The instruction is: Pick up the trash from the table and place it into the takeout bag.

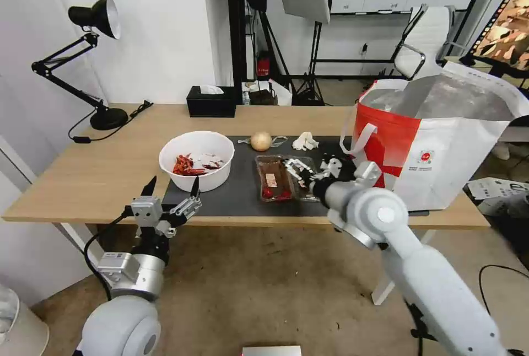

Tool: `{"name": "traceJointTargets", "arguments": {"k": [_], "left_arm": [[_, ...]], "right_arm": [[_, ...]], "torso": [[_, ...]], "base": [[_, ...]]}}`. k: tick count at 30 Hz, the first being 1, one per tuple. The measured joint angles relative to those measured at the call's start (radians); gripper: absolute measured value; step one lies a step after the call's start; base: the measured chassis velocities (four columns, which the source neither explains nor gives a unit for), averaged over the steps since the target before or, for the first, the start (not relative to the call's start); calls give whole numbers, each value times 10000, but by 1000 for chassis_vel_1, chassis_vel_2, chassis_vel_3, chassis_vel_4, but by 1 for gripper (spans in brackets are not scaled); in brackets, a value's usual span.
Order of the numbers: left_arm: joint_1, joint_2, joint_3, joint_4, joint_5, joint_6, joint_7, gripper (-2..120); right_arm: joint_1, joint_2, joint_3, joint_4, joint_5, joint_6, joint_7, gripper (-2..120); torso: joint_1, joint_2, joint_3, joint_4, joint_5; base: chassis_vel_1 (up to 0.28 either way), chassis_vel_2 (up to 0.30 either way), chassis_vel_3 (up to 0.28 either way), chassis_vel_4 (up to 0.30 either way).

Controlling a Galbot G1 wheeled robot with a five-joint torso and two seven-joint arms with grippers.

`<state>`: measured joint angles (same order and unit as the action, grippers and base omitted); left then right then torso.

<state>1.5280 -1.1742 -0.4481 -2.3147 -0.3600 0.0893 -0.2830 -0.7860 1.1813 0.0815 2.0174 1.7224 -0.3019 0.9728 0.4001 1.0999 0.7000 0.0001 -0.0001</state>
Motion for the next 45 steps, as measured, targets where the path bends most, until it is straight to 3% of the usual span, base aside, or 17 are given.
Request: {"name": "traceJointTargets", "arguments": {"k": [18,45], "left_arm": [[-62,40,10,114,-73,-5,1,100],[63,58,76,196,-191,271,9,100]], "right_arm": [[-901,303,485,15,-96,-86,-22,100],[-504,911,465,-1210,-98,-255,-555,100]], "torso": [[-1,0,0,-2,1],[-3,2,0,-1,1]], "base": [[0,0,0,0],[0,0,0,0]]}}
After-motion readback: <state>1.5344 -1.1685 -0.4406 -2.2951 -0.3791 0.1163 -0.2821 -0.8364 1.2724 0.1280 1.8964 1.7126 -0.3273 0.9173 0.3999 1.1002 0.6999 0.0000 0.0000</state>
